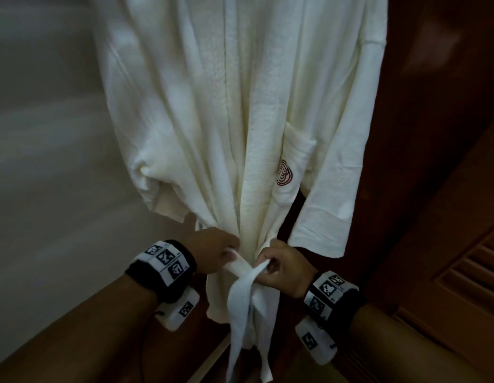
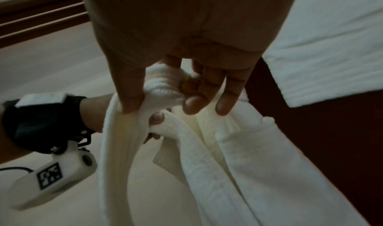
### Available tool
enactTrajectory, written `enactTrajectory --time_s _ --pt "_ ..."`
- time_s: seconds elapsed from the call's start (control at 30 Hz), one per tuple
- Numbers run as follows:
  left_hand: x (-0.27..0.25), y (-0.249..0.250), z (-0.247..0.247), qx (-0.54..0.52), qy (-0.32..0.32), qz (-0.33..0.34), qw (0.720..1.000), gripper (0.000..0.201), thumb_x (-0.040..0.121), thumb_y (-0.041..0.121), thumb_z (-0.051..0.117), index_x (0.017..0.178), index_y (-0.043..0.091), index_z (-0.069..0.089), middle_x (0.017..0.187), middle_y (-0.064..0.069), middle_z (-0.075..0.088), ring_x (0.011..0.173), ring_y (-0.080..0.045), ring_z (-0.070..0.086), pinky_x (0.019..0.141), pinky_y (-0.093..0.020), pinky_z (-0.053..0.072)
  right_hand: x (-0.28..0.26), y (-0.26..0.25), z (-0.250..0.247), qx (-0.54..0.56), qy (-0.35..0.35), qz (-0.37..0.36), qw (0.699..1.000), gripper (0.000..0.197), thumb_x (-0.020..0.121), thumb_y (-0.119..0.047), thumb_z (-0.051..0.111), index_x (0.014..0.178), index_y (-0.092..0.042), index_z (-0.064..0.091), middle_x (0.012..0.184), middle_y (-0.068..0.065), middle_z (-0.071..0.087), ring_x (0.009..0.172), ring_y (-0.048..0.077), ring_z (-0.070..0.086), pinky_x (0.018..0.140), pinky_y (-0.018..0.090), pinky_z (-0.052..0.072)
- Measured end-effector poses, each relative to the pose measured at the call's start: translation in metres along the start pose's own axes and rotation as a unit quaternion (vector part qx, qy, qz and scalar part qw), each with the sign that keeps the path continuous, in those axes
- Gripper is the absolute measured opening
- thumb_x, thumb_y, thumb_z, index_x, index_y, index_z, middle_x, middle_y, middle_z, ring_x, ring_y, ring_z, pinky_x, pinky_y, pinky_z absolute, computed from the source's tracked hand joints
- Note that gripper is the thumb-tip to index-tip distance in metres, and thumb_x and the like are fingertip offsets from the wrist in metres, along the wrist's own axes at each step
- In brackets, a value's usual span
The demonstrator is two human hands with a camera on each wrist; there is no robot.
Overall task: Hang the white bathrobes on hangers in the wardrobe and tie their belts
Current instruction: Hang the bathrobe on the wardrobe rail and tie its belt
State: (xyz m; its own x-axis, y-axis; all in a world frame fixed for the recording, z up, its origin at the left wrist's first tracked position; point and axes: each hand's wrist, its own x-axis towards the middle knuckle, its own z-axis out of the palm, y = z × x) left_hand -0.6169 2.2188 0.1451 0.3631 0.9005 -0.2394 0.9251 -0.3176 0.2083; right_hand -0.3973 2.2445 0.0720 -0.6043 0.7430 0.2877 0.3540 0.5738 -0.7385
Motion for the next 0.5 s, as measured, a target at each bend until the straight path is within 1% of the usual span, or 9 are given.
enactTrajectory --time_s 0.03,0.1,0.17,0.27,0.33,0.37,0.4,0.43,0.5 --pt "0.000 -0.002 0.002 0.018 0.036 -0.015 0.999 0.020 0.099 0.031 0.046 0.105 0.017 0.059 0.101 -0.002 0.066 0.095 -0.021 0.062 0.079 -0.030 0.046 -0.001 0.002 -0.003 -0.005 -0.002 0.004 1.000 0.022 0.068 -0.047 0.076 0.068 -0.029 0.064 0.075 -0.013 0.045 0.063 0.002 0.051 0.059 0.008 0.034" --pt "0.002 -0.007 0.014 0.003 0.094 -0.042 0.995 0.017 0.099 0.031 0.043 0.105 0.018 0.052 0.096 -0.002 0.065 0.087 -0.022 0.062 0.072 -0.031 0.046 -0.002 0.002 -0.009 -0.038 -0.024 0.007 0.999 0.032 0.066 -0.060 0.073 0.058 -0.039 0.051 0.073 -0.015 0.040 0.063 -0.001 0.046 0.057 0.009 0.030" --pt "0.004 -0.009 0.030 -0.078 0.118 -0.043 0.989 0.013 0.097 0.033 0.045 0.101 0.021 0.048 0.090 0.002 0.065 0.079 -0.018 0.061 0.065 -0.029 0.044 -0.002 -0.001 -0.012 -0.062 -0.046 -0.003 0.997 0.042 0.068 -0.064 0.070 0.053 -0.035 0.045 0.072 -0.015 0.038 0.064 -0.001 0.045 0.057 0.011 0.029" --pt "0.007 -0.006 0.048 -0.174 0.121 0.009 0.977 0.008 0.093 0.037 0.045 0.098 0.031 0.046 0.088 0.004 0.067 0.077 -0.013 0.063 0.068 -0.029 0.050 0.002 -0.007 -0.012 -0.052 -0.067 -0.028 0.996 0.036 0.071 -0.061 0.070 0.059 -0.030 0.056 0.072 -0.015 0.038 0.064 -0.002 0.044 0.059 0.012 0.031" --pt "0.006 -0.002 0.054 -0.198 0.102 0.045 0.974 0.008 0.094 0.035 0.045 0.098 0.037 0.051 0.089 0.010 0.067 0.080 -0.003 0.063 0.073 -0.023 0.051 0.007 -0.009 -0.012 -0.033 -0.058 -0.031 0.997 0.038 0.071 -0.060 0.071 0.062 -0.026 0.058 0.073 -0.014 0.038 0.064 -0.001 0.043 0.059 0.016 0.033" --pt "0.005 0.000 0.056 -0.205 0.093 0.059 0.973 0.012 0.095 0.032 0.045 0.096 0.041 0.053 0.089 0.014 0.066 0.081 0.004 0.061 0.074 -0.017 0.049 0.009 -0.009 -0.013 -0.024 -0.054 -0.030 0.998 0.037 0.071 -0.061 0.070 0.064 -0.026 0.060 0.073 -0.014 0.038 0.065 0.000 0.044 0.060 0.020 0.036" --pt "0.005 0.001 0.056 -0.209 0.086 0.067 0.972 0.017 0.096 0.030 0.046 0.093 0.044 0.054 0.087 0.017 0.065 0.080 0.007 0.060 0.074 -0.014 0.047 0.011 -0.011 -0.014 -0.019 -0.058 -0.029 0.998 0.035 0.071 -0.061 0.070 0.068 -0.027 0.063 0.075 -0.014 0.039 0.067 0.001 0.045 0.061 0.024 0.040" --pt "0.005 0.002 0.056 -0.212 0.087 0.062 0.971 0.020 0.096 0.028 0.047 0.090 0.044 0.056 0.085 0.017 0.065 0.078 0.007 0.060 0.073 -0.014 0.047 0.012 -0.013 -0.016 -0.015 -0.069 -0.029 0.997 0.033 0.072 -0.061 0.070 0.072 -0.029 0.064 0.077 -0.015 0.040 0.070 0.003 0.047 0.063 0.026 0.042" --pt "0.007 0.004 0.055 -0.214 0.117 0.019 0.970 0.017 0.096 0.029 0.050 0.088 0.032 0.064 0.083 0.010 0.068 0.077 -0.001 0.063 0.073 -0.022 0.050 0.012 -0.018 -0.017 0.005 -0.109 -0.024 0.994 0.021 0.075 -0.055 0.073 0.077 -0.035 0.066 0.080 -0.015 0.040 0.074 0.003 0.048 0.068 0.023 0.042"
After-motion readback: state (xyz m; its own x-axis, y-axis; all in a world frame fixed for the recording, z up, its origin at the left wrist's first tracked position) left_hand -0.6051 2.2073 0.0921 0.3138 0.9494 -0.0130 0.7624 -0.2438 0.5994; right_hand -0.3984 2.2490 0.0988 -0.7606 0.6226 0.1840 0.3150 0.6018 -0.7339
